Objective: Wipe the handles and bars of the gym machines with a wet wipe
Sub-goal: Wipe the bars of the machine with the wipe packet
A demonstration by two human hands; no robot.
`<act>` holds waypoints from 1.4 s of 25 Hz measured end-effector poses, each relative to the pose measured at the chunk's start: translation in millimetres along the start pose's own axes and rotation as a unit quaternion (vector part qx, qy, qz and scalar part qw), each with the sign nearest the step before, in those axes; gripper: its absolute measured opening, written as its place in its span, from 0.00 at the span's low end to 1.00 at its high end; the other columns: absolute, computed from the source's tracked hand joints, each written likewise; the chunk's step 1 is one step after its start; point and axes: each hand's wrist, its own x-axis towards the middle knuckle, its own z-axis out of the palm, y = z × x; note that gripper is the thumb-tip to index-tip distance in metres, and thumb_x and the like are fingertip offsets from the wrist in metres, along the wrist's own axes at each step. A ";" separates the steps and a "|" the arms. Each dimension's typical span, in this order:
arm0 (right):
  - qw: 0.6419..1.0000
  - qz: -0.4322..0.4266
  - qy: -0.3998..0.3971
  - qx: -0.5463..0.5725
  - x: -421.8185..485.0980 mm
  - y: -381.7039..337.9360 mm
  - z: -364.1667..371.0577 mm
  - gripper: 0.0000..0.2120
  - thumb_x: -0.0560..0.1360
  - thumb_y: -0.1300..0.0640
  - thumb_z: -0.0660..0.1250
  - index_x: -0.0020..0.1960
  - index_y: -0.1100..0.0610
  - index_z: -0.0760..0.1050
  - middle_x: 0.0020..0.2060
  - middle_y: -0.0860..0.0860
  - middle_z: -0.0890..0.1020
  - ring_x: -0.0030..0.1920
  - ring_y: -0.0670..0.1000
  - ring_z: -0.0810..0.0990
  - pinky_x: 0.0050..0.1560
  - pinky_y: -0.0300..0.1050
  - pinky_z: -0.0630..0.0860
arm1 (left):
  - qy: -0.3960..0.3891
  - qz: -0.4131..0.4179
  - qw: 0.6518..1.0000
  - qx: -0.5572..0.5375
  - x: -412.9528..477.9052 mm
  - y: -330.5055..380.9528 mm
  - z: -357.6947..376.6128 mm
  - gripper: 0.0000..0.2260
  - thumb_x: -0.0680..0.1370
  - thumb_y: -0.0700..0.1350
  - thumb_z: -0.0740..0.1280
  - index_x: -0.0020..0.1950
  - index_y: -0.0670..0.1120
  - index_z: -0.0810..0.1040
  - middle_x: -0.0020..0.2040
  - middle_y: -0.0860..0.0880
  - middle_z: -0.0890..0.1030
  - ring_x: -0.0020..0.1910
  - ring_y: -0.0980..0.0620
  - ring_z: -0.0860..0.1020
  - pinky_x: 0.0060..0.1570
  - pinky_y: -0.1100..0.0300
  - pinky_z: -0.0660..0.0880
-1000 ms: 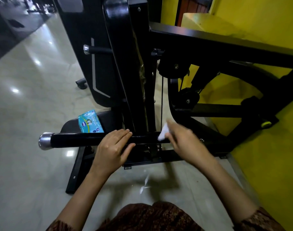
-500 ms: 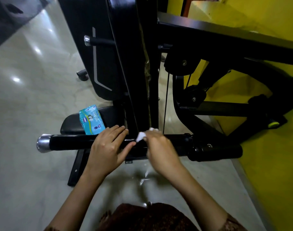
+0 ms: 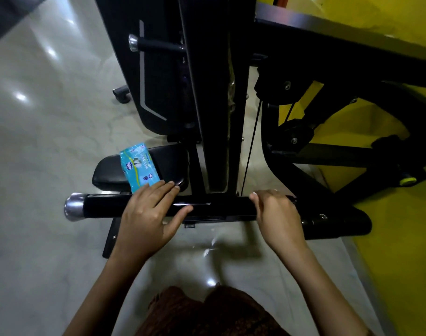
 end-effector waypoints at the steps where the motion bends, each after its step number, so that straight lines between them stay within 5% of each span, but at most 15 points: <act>1: 0.999 0.015 0.000 0.028 1.1 -5.5 -1.4 0.15 0.80 0.53 0.57 0.47 0.60 0.79 0.40 0.57 0.80 0.43 0.58 0.79 0.38 0.43 0.67 | 0.002 0.000 1.000 0.001 -1.4 -2.9 -0.9 0.19 0.75 0.54 0.65 0.50 0.38 0.82 0.49 0.41 0.83 0.50 0.43 0.81 0.52 0.47 0.76; 4: 0.996 -0.013 0.005 0.084 0.3 -32.9 -0.7 0.15 0.81 0.53 0.56 0.52 0.59 0.78 0.45 0.55 0.81 0.47 0.54 0.78 0.40 0.39 0.64 | 0.006 0.010 1.000 0.014 -5.3 -15.1 -7.8 0.19 0.74 0.54 0.66 0.49 0.38 0.82 0.48 0.41 0.83 0.49 0.43 0.81 0.54 0.49 0.73; 8: 0.982 -0.118 -0.063 0.133 6.3 -102.5 15.0 0.14 0.81 0.55 0.54 0.55 0.60 0.77 0.52 0.55 0.81 0.53 0.54 0.77 0.54 0.47 0.71 | 0.002 0.007 0.999 0.032 -13.5 -38.1 -23.6 0.19 0.74 0.54 0.66 0.49 0.38 0.82 0.48 0.42 0.83 0.48 0.44 0.81 0.53 0.49 0.73; 13: 0.923 -0.198 -0.047 0.326 16.6 -125.2 14.1 0.12 0.78 0.60 0.59 0.52 0.63 0.80 0.50 0.54 0.83 0.53 0.45 0.76 0.54 0.26 0.66 | -0.003 -0.019 0.999 0.049 -22.5 -69.8 -47.1 0.19 0.74 0.53 0.65 0.48 0.37 0.83 0.48 0.41 0.83 0.48 0.41 0.82 0.53 0.46 0.73; 15: 0.956 -0.183 -0.026 0.226 14.0 -109.8 23.9 0.15 0.80 0.55 0.56 0.55 0.60 0.78 0.50 0.53 0.81 0.53 0.48 0.77 0.58 0.35 0.69 | -0.004 -0.034 0.998 0.050 -26.6 -79.1 -56.0 0.18 0.75 0.52 0.64 0.48 0.36 0.82 0.49 0.40 0.83 0.50 0.40 0.81 0.56 0.46 0.72; 18: 0.990 -0.130 0.014 0.059 0.5 -112.6 44.2 0.19 0.80 0.51 0.50 0.50 0.57 0.79 0.40 0.53 0.80 0.41 0.56 0.80 0.44 0.48 0.76 | -0.003 -0.067 0.997 0.029 -37.3 -91.7 -70.5 0.17 0.77 0.49 0.62 0.52 0.36 0.81 0.55 0.38 0.80 0.56 0.40 0.78 0.61 0.47 0.70; 21: 0.981 -0.146 0.060 0.112 4.7 -141.6 52.5 0.19 0.78 0.53 0.52 0.45 0.59 0.80 0.36 0.55 0.80 0.36 0.57 0.79 0.38 0.47 0.78 | 0.007 -0.109 0.994 -0.026 -49.7 -101.7 -82.2 0.16 0.78 0.46 0.61 0.56 0.36 0.79 0.59 0.41 0.77 0.60 0.48 0.75 0.65 0.57 0.68; 25: 0.966 -0.212 0.032 0.146 8.4 -196.4 48.0 0.15 0.76 0.56 0.55 0.41 0.59 0.78 0.34 0.54 0.81 0.35 0.56 0.79 0.37 0.45 0.73 | 0.011 -0.217 0.961 -0.170 -55.7 -105.5 -86.4 0.16 0.75 0.50 0.64 0.58 0.41 0.78 0.57 0.47 0.79 0.59 0.63 0.74 0.58 0.72 0.69; 28: 0.954 -0.225 -0.068 0.189 23.6 -216.8 43.7 0.11 0.77 0.61 0.58 0.42 0.62 0.77 0.37 0.58 0.81 0.40 0.59 0.78 0.41 0.48 0.71 | 0.023 -0.250 0.944 -0.214 -55.5 -107.3 -86.1 0.17 0.74 0.50 0.66 0.57 0.41 0.79 0.56 0.50 0.79 0.58 0.71 0.72 0.55 0.75 0.69; 31: 0.959 -0.221 -0.040 0.171 17.9 -198.3 42.4 0.08 0.74 0.62 0.61 0.47 0.63 0.79 0.41 0.58 0.82 0.42 0.59 0.80 0.45 0.43 0.69 | 0.027 -0.250 0.941 -0.225 -55.3 -106.5 -85.9 0.18 0.74 0.51 0.65 0.57 0.39 0.78 0.56 0.50 0.78 0.58 0.71 0.72 0.56 0.75 0.68; 33: 0.971 -0.223 -0.050 0.071 -1.3 -181.2 41.6 0.17 0.64 0.68 0.69 0.53 0.65 0.79 0.46 0.59 0.83 0.46 0.60 0.83 0.46 0.45 0.77 | 0.027 -0.253 0.941 -0.222 -54.6 -106.8 -86.3 0.17 0.73 0.49 0.66 0.57 0.39 0.79 0.56 0.51 0.78 0.58 0.72 0.72 0.56 0.75 0.68; 35: 0.966 -0.240 -0.049 0.085 -2.1 -173.4 38.0 0.27 0.56 0.74 0.71 0.55 0.65 0.78 0.49 0.60 0.83 0.47 0.58 0.83 0.44 0.46 0.79 | 0.028 -0.256 0.941 -0.220 -53.5 -106.5 -86.7 0.17 0.73 0.48 0.66 0.56 0.39 0.79 0.56 0.51 0.78 0.58 0.71 0.72 0.56 0.75 0.68</act>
